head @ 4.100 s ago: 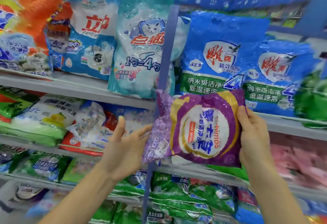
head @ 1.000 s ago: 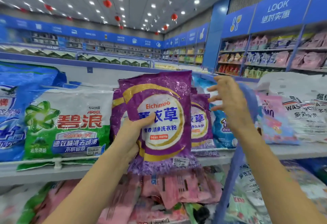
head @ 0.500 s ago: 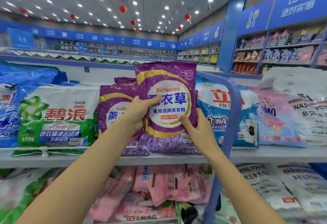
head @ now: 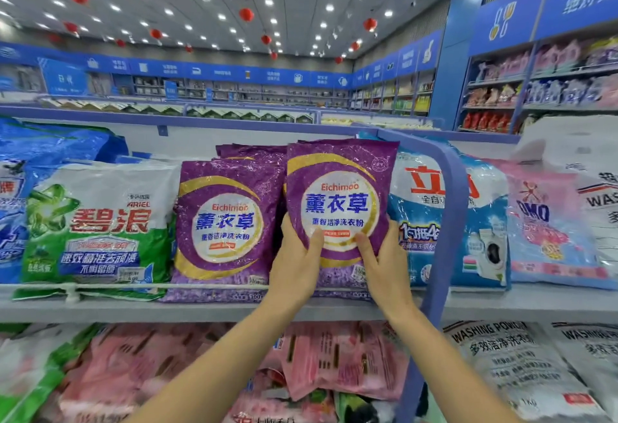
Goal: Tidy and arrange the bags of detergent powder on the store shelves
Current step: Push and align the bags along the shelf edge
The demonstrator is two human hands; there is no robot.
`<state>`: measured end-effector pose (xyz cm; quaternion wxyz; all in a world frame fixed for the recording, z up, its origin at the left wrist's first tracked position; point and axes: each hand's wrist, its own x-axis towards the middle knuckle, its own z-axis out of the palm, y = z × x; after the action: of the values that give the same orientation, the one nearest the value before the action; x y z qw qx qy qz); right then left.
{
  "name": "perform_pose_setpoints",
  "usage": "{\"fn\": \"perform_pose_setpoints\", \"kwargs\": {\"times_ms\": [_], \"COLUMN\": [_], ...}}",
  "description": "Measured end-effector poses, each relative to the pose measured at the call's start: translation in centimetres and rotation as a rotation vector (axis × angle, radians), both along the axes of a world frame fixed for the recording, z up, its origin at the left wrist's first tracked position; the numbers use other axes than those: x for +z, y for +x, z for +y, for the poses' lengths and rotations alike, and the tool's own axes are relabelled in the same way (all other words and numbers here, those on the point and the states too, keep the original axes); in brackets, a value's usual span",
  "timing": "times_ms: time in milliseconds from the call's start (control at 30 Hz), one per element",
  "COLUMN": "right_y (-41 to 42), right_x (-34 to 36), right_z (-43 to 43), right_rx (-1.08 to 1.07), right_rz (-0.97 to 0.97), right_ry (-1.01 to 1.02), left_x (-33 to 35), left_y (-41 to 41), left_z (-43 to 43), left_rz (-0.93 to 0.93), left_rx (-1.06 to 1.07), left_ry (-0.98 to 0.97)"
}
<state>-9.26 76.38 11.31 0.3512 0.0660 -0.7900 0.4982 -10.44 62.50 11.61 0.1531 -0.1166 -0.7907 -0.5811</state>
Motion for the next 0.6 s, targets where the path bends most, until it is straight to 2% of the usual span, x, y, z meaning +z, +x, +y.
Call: {"fn": "perform_pose_setpoints", "kwargs": {"times_ms": [167, 400, 600], "right_y": [-2.2, -2.3, 0.5], "right_x": [0.6, 0.4, -1.5], "right_z": [0.2, 0.2, 0.6], "right_rx": [-0.050, -0.097, 0.051], "right_rz": [-0.011, -0.103, -0.132], "right_ry": [0.078, 0.171, 0.040], "left_x": [-0.5, -0.4, -1.9], "left_y": [-2.7, -3.6, -1.2], "left_z": [0.3, -0.8, -1.8], "left_rz": [0.001, -0.006, 0.019], "left_rx": [-0.018, -0.097, -0.006], "left_ry": [-0.144, 0.026, -0.050]}}
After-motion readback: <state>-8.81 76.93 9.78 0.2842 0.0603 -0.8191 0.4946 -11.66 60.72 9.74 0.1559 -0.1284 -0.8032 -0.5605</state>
